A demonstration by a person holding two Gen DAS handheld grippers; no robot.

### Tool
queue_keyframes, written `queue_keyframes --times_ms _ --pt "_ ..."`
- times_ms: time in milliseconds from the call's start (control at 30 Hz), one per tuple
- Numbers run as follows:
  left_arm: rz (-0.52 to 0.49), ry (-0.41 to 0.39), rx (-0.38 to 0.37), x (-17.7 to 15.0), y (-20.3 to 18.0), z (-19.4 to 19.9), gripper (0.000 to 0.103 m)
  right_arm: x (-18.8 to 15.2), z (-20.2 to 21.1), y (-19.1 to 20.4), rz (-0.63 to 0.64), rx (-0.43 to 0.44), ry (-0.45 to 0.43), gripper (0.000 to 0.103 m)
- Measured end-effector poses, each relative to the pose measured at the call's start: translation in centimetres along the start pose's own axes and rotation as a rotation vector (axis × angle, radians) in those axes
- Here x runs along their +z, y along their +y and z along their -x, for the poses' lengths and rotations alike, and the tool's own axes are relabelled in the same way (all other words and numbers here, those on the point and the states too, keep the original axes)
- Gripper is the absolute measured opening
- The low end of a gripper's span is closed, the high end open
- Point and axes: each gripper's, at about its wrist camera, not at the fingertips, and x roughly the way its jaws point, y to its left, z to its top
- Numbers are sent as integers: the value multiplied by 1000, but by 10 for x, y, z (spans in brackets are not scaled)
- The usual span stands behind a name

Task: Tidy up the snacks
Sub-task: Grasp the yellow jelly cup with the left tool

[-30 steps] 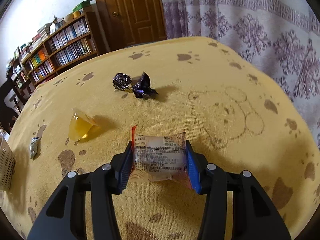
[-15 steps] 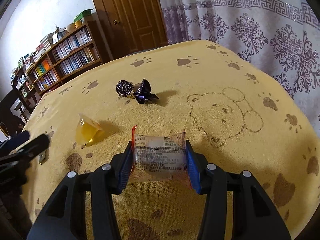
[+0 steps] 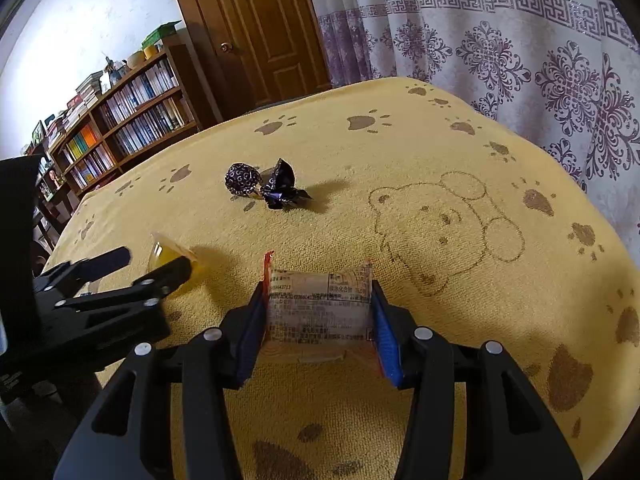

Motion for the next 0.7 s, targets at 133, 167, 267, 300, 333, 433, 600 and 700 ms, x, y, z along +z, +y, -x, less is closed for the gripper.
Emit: queue_keyframes --times_ms 133,167,267,300,333,433,600,700 --pt "-14 23 -32 1 -5 -9 60 0 -2 1 7 1 6 49" --pt "-13 19 -43 2 -5 -9 52 0 -2 1 7 1 6 49" --pt "-11 9 -62 2 -6 -9 39 0 -3 1 9 2 9 49" --pt "-12 6 -63 2 -7 -8 38 0 -3 1 10 2 10 49" --pt "-13 2 -69 1 -7 -8 34 0 -3 2 11 2 10 49" --pt "-8 -11 -75 0 -5 -4 34 0 -3 2 11 2 10 49" --pt "18 -27 -79 -3 -2 6 34 0 -3 2 11 2 10 49" --pt "20 -45 -65 -6 -1 15 34 0 -3 2 11 2 10 49"
